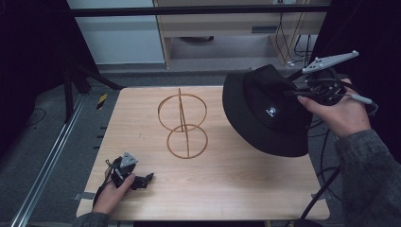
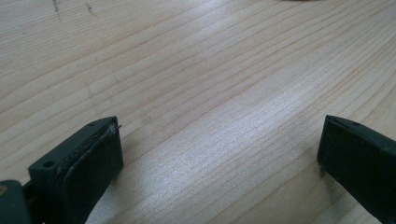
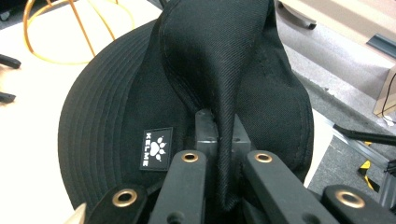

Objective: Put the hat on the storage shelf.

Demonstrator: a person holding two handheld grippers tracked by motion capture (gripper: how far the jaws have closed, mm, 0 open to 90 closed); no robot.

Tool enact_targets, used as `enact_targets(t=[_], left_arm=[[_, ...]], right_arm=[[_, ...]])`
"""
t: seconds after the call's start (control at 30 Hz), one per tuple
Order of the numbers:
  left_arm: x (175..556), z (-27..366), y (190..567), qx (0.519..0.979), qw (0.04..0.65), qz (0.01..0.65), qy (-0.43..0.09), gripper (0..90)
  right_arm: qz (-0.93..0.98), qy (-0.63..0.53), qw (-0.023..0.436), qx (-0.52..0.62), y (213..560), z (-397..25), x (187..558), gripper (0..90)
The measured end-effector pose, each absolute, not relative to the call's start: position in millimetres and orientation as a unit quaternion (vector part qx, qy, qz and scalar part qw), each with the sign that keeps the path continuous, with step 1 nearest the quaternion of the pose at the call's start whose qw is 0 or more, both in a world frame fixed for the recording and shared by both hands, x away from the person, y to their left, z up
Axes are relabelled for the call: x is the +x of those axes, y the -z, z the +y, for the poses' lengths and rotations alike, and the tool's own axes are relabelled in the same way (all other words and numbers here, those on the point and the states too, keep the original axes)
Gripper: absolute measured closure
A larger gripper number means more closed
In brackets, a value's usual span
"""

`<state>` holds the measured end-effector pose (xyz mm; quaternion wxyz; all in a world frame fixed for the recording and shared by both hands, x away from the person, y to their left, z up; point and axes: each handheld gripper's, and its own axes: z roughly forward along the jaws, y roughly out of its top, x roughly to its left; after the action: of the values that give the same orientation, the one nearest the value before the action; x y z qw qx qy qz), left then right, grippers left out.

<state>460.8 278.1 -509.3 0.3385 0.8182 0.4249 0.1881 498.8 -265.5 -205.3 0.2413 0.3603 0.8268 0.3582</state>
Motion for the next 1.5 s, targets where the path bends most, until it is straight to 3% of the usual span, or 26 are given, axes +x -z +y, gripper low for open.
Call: enact_targets(t=[0.8,1.5], left_arm=[[461,278,509,0.818,0.339,0.425,-0.188,0.0],[461,278,509,0.819,0.337,0.425,-0.187,0.0]], right_arm=[[0.812,-0.394,0.259,0.343,188,-248,488,88.5],[0.836,-0.406,0.254,0.269,185,-155,506,88.4]])
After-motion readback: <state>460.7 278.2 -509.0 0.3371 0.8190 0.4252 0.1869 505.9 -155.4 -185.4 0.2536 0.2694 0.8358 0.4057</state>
